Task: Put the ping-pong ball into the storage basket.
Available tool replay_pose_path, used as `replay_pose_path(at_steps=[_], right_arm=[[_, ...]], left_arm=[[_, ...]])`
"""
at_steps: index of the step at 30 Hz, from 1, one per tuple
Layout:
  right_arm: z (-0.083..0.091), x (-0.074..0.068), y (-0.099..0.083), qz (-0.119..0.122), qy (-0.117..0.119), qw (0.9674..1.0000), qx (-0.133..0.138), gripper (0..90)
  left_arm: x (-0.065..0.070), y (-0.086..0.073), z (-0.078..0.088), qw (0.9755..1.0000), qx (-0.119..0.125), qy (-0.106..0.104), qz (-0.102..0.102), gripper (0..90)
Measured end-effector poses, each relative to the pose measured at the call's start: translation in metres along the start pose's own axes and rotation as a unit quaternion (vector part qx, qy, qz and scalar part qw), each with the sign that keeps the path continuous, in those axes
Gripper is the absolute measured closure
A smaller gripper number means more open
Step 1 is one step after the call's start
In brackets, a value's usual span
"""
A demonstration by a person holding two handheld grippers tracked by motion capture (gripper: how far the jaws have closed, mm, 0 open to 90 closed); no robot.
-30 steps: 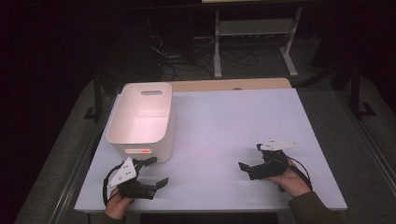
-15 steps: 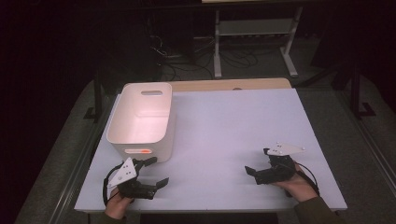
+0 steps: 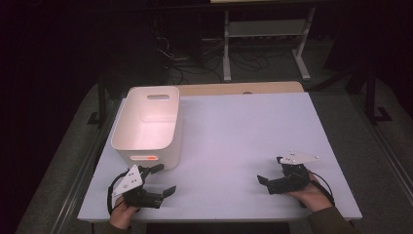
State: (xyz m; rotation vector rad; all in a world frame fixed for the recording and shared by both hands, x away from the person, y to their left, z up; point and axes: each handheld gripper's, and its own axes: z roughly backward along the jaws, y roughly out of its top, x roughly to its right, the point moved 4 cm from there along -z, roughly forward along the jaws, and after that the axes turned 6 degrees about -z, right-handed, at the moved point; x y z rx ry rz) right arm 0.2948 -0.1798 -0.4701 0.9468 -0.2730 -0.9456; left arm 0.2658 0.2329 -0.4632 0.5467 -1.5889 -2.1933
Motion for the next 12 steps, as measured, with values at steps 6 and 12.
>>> replay_pose_path(at_steps=[6,12], right_arm=[[-0.0007,-0.0006,-0.001,0.002,0.001,1.0,-0.002,0.0],[-0.0006,0.0001,-0.0009,0.003,-0.002,1.0,-0.002,0.0]], left_arm=[[0.0001,0.0,0.0,1.0,0.0,-0.001,0.0,14.0],[0.0003,0.0,-0.0001,1.0,-0.001,-0.001,0.0,14.0]])
